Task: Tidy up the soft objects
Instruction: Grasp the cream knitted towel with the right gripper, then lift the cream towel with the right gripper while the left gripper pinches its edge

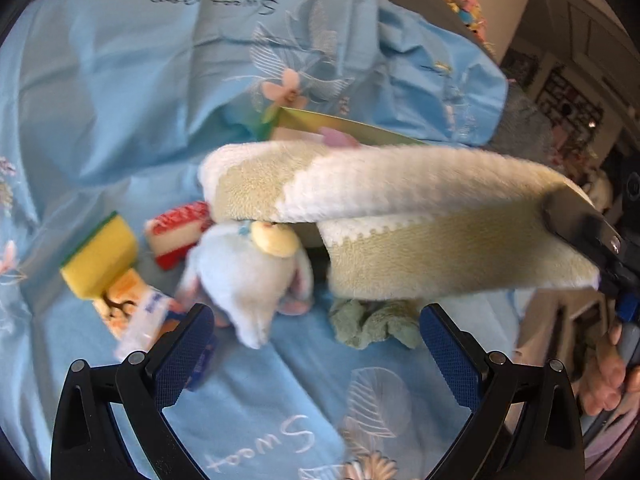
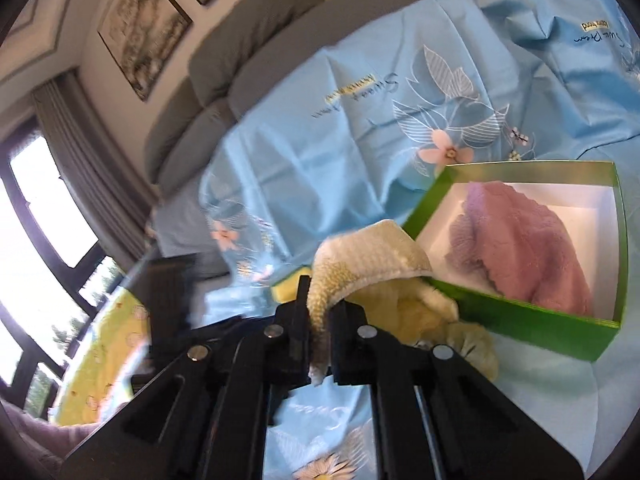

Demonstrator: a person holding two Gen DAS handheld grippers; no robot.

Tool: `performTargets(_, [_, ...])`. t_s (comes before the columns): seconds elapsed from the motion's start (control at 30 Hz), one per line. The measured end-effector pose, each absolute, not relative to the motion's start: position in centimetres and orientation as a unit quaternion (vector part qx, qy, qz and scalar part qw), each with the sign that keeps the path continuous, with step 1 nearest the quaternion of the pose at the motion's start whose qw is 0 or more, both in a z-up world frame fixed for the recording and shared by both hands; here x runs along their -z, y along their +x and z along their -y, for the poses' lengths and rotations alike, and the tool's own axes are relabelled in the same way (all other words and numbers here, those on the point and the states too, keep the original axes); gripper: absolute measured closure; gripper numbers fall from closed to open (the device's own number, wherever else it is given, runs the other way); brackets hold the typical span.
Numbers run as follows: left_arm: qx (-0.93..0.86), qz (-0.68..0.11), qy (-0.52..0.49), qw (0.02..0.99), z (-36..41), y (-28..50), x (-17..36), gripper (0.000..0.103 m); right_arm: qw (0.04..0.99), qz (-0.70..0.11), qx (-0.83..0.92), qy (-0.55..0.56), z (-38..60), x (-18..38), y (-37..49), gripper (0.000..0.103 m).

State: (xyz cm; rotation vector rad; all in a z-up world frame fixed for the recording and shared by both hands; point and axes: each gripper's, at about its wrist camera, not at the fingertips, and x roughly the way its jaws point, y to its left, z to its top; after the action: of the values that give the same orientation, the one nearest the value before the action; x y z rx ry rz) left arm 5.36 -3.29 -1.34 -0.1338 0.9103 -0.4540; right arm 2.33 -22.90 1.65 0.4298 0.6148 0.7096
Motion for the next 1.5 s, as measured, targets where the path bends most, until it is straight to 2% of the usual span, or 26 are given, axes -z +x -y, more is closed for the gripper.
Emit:
performTargets(0.17, [0.264, -0.447, -0.173, 0.837, 1.6, 5.6, 2.0, 0.001, 0.867, -0.309, -0.335, 0.201, 25.3, -1.1, -0.8, 0.096])
performTargets(0.5, [0.26, -0.526, -0.198, 0.785, 6.4, 8.5, 3.8, 0.001, 0.806, -0.422, -0.393, 0.134, 23.3, 4.2, -5.5, 0.096])
performTargets(0.57, [0.273, -0.526, -0.225, 0.774, 6.3, 8.7, 3.8, 0.001, 0.795, -0.429, -0.409, 0.126, 22.8, 4.6, -6.3, 0.096])
performTargets(0.7, [0.248, -0.541, -0.194, 0.78, 7.2, 9.0, 3.9, 0.001, 0.781, -0.441, -0.43, 0.107, 22.0, 5.2, -7.5, 0.096])
performTargets(0.77, [0.23, -0.542, -0.195, 0.785, 7.2, 9.5, 4.1, 0.001, 0.78, -0.442, -0.428, 0.111, 22.3, 5.6, -7.6, 0.093])
performTargets(0.8, [0.219, -0.536, -0.202, 0.79, 6.8, 9.7, 4.2, 0.004, 0.787, -0.442, -0.414, 0.116, 22.8, 5.7, -7.3, 0.092])
performTargets(0.83, [0.209, -0.534, -0.202, 0.794, 6.7, 9.9, 4.2, 0.013, 0.795, -0.442, -0.397, 0.125, 23.2, 5.8, -6.9, 0.09])
performTargets(0.87, [0.201, -0.535, -0.202, 0.796, 6.5, 10.0, 4.4, 0.019, 0.8, -0.443, -0.378, 0.144, 24.1, 6.1, -6.4, 0.079])
performTargets(0.9, [0.196, -0.536, -0.203, 0.795, 6.3, 10.0, 4.6, 0.031, 0.808, -0.439, -0.362, 0.152, 24.6, 6.2, -6.0, 0.048])
performTargets(0.93, [0.195, -0.537, -0.204, 0.795, 6.2, 10.0, 4.7, 0.04, 0.819, -0.434, -0.341, 0.156, 25.2, 6.2, -5.6, 0.022])
performTargets(0.97, [0.196, -0.539, -0.207, 0.793, 6.1, 9.9, 4.9, 0.043, 0.841, -0.424, -0.3, 0.151, 25.7, 6.2, -5.1, 0.019])
performTargets(1.07, [0.196, -0.541, -0.205, 0.792, 5.8, 9.8, 5.1, 0.057, 0.86, -0.394, -0.295, 0.133, 25.1, 5.8, -4.1, 0.021])
performTargets(1.1, [0.197, -0.541, -0.202, 0.792, 5.9, 9.9, 5.1, 0.064, 0.862, -0.394, -0.294, 0.122, 24.6, 5.9, -3.8, 0.025])
performTargets(1.13, [0.198, -0.54, -0.2, 0.793, 5.8, 9.9, 5.1, 0.071, 0.863, -0.397, -0.295, 0.105, 23.8, 6.0, -3.4, 0.033])
performTargets(1.17, [0.201, -0.539, -0.199, 0.793, 5.8, 9.9, 5.0, 0.074, 0.861, -0.402, -0.297, 0.091, 22.8, 6.3, -3.0, 0.037])
performTargets(1.2, [0.203, -0.538, -0.197, 0.794, 5.7, 9.8, 4.9, 0.08, 0.858, -0.408, -0.301, 0.081, 22.3, 6.6, -2.6, 0.044])
performTargets(1.23, [0.205, -0.537, -0.194, 0.795, 5.8, 9.9, 4.9, 0.083, 0.854, -0.415, -0.305, 0.072, 21.8, 6.9, -2.3, 0.056])
performTargets(1.27, [0.21, -0.535, -0.19, 0.796, 5.9, 9.8, 4.8, 0.085, 0.851, -0.424, -0.304, 0.055, 20.9, 7.5, -2.0, 0.063])
performTargets(1.33, [0.213, -0.531, -0.184, 0.799, 6.0, 9.7, 4.6, 0.09, 0.851, -0.435, -0.294, 0.033, 19.9, 8.4, -1.2, 0.088])
performTargets(1.37, [0.214, -0.528, -0.184, 0.801, 6.0, 9.6, 4.5, 0.09, 0.849, -0.441, -0.29, 0.03, 19.7, 8.8, -0.8, 0.094])
performTargets(1.5, [0.254, -0.496, -0.193, 0.807, 5.7, 8.3, 2.9, 0.092, 0.845, -0.442, -0.297, 0.043, 19.7, 9.2, -0.4, 0.097])
